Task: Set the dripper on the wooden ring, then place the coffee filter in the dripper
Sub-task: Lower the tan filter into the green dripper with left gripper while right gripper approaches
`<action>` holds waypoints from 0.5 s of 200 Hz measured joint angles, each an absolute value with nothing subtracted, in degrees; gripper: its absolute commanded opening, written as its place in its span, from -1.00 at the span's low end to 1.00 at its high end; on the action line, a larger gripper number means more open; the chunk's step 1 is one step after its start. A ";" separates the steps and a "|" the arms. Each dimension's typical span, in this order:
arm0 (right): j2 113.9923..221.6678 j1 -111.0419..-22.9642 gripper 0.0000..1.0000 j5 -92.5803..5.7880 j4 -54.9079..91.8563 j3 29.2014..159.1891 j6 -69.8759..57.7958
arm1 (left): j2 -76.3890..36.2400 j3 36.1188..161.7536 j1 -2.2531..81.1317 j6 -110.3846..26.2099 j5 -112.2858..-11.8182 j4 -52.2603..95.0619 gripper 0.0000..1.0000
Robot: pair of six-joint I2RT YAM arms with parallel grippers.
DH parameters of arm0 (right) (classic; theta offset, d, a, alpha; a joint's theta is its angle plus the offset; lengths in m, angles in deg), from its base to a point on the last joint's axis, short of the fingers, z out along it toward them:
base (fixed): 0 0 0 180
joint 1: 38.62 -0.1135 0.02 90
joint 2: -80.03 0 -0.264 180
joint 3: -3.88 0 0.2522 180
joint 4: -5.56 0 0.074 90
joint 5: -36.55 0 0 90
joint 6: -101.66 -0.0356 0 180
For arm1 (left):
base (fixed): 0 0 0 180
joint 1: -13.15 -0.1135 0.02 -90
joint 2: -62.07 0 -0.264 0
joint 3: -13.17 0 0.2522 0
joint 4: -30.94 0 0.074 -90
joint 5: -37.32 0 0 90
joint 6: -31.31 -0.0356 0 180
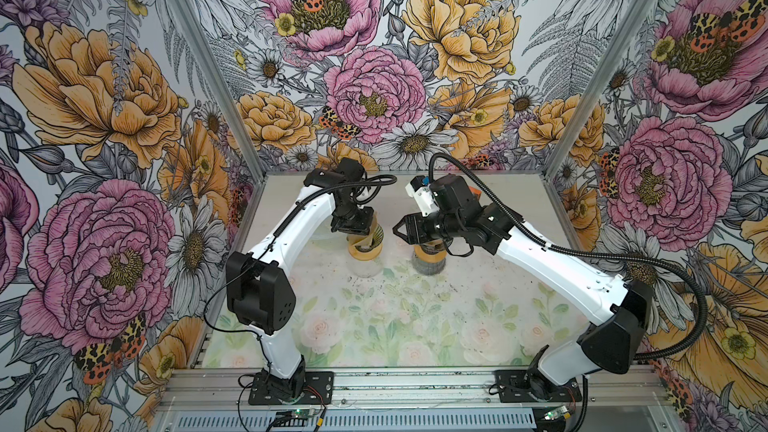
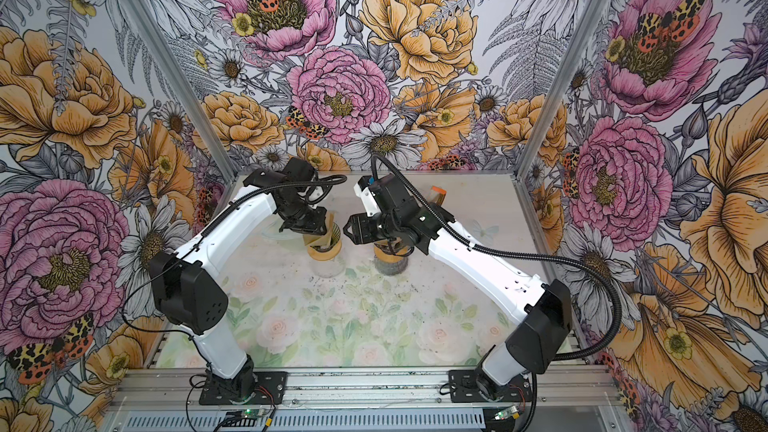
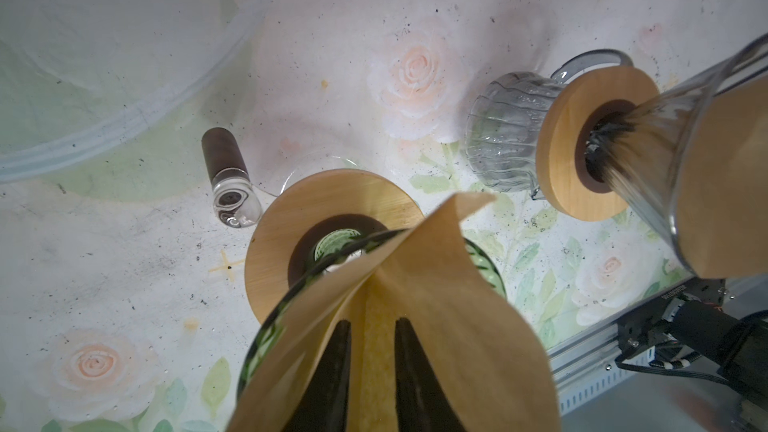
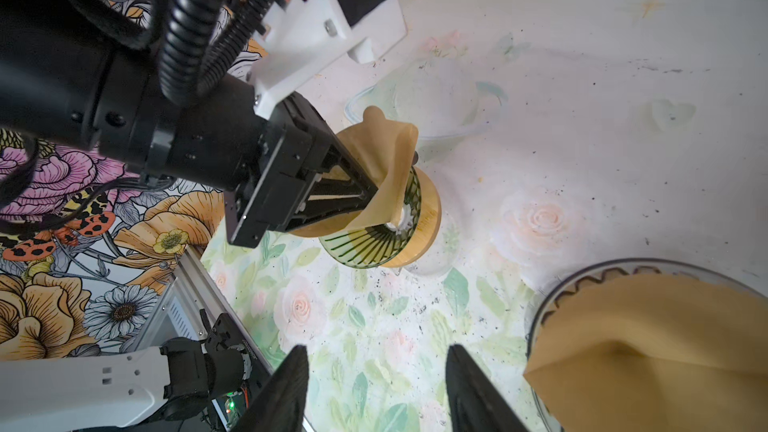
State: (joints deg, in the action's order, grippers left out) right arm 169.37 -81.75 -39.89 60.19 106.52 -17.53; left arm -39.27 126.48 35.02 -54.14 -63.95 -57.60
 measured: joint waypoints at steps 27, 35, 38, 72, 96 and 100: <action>172.17 -82.45 0.15 -41.35 60.21 108.75 -18.80 | -39.10 126.48 35.02 -53.96 -63.95 -57.60 -0.60; 173.11 -82.59 0.18 -41.77 60.21 109.61 -19.26 | -38.92 126.48 35.02 -53.77 -63.95 -57.60 -0.60; 173.54 -82.59 0.19 -41.92 60.21 110.02 -19.34 | -38.88 126.48 35.02 -53.72 -63.95 -57.60 -0.60; 177.33 -82.69 0.24 -43.03 60.21 113.50 -20.46 | -37.63 126.48 34.97 -52.69 -63.95 -57.60 -0.60; 179.64 -82.85 0.27 -43.21 60.12 115.64 -20.68 | -36.74 126.48 34.69 -52.19 -63.95 -57.60 -0.59; 179.97 -82.87 0.28 -43.30 60.16 115.90 -20.70 | -36.60 126.48 34.60 -51.99 -63.95 -57.60 -0.58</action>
